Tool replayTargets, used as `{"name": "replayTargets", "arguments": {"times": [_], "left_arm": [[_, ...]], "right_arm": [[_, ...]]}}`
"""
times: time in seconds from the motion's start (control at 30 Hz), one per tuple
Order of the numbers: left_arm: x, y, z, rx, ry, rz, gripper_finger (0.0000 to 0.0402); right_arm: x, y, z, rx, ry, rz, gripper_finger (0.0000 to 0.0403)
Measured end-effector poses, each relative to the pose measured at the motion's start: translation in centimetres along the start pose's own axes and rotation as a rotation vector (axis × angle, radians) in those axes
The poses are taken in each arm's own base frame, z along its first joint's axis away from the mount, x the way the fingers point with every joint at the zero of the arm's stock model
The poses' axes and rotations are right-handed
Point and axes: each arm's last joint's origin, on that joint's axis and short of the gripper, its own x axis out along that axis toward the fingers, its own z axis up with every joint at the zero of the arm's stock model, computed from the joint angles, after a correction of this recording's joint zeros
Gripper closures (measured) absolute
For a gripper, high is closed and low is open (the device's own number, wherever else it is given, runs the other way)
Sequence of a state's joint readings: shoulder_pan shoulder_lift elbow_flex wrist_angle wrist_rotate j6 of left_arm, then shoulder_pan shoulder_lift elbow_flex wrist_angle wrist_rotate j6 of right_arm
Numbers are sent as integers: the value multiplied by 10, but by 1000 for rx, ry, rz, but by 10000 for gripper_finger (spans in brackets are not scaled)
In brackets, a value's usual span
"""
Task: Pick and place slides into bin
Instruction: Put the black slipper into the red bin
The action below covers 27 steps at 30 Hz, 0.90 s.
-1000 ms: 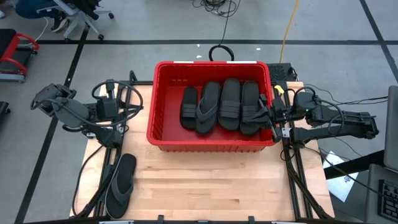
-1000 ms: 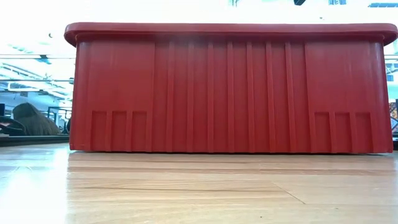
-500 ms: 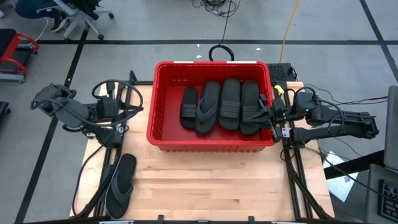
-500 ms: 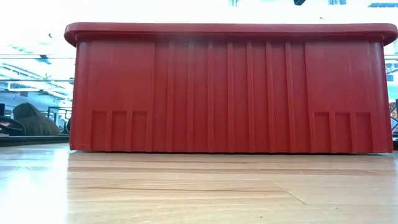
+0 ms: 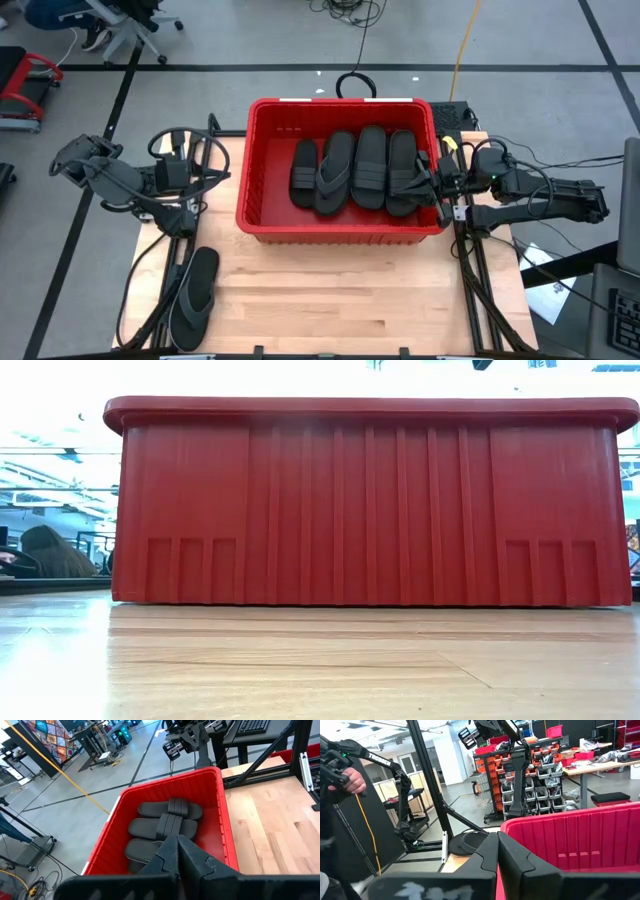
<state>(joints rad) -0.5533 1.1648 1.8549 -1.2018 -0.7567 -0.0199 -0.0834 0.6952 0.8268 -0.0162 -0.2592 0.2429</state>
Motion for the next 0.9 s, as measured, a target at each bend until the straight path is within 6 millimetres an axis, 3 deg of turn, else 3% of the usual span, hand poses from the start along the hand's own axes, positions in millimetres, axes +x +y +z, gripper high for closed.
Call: {"name": "replayTargets", "arguments": {"times": [0.43, 0.9], "left_arm": [[-7, 7, -22, -85, 151, 45, 401], [-10, 0, -23, -43, 152, -8, 401]], "right_arm": [[0, 0, 0, 4, 2, 3, 403], [0, 0, 0, 8, 1, -3, 403]]}}
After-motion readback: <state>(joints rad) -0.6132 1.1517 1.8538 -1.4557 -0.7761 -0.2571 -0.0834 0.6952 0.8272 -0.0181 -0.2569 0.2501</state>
